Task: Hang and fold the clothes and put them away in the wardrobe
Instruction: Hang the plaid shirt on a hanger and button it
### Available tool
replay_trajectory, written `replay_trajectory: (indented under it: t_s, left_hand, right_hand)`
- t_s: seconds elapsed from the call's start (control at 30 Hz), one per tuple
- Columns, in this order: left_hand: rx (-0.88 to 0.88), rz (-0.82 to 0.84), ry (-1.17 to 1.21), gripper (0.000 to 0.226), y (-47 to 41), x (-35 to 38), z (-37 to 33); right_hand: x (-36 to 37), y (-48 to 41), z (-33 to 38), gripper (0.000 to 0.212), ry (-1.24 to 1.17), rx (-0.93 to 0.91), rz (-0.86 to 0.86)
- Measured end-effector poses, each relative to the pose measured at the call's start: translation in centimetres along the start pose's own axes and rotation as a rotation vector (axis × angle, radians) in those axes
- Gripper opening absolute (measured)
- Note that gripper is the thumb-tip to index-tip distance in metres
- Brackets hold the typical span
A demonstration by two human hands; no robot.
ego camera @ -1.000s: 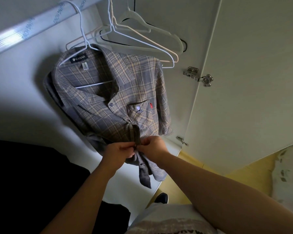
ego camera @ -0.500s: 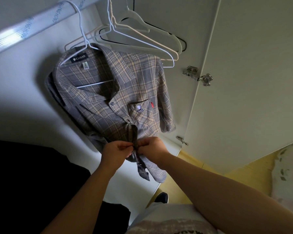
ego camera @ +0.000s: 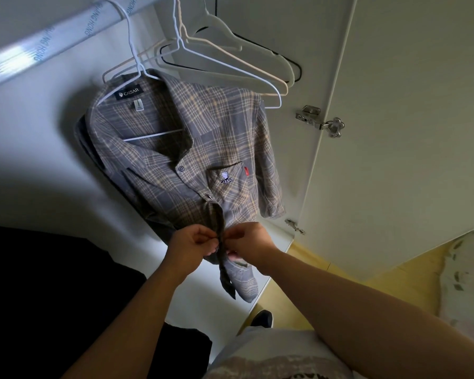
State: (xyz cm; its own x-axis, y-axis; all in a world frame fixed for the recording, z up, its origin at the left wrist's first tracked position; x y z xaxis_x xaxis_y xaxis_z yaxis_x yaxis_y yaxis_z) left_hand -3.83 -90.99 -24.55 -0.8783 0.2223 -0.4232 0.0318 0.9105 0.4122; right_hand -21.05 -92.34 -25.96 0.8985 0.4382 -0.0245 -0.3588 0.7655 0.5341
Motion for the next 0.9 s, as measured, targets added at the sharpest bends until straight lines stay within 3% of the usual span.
replay_trajectory:
  t_s: [0.2, 0.47, 0.6, 0.77, 0.9]
  left_hand:
    - [0.013, -0.01, -0.074, 0.013, -0.2, -0.1, 0.0]
    - [-0.022, -0.015, 0.01, 0.018, -0.4, 0.3, 0.2]
    - [-0.077, -0.021, 0.093, 0.019, -0.5, 0.4, 0.2]
    - [-0.116, -0.017, 0.257, 0.014, -0.6, 1.2, 0.2]
    - [-0.075, -0.012, 0.014, 0.038, -0.7, 1.5, 0.2]
  right_hand:
    - [0.4, 0.2, 0.3, 0.012, -0.008, 0.014, 0.017]
    - [0.7, -0.3, 0.5, 0.006, 0.314, -0.032, -0.074]
    - [0.9, -0.4, 0.9, 0.022, 0.378, -0.074, -0.11]
    - [0.7, -0.5, 1.1, 0.027, 0.481, -0.107, -0.148]
    - [0.6, -0.6, 0.9, 0.027, 0.482, -0.103, -0.132]
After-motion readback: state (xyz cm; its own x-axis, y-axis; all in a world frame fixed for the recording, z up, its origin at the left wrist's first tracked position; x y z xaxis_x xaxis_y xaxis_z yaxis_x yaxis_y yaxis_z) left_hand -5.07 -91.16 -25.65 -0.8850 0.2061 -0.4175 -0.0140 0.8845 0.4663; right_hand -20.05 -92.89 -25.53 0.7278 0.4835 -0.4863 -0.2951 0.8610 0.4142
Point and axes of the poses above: each hand's wrist, its own y-axis away from the middle knuckle, its own x-axis out of the palm, z = x × y, the point moved 5 cm from there along -y, towards the middle knuckle, and after that the axes turned 9 degrees about z, right-handed, at the moved point
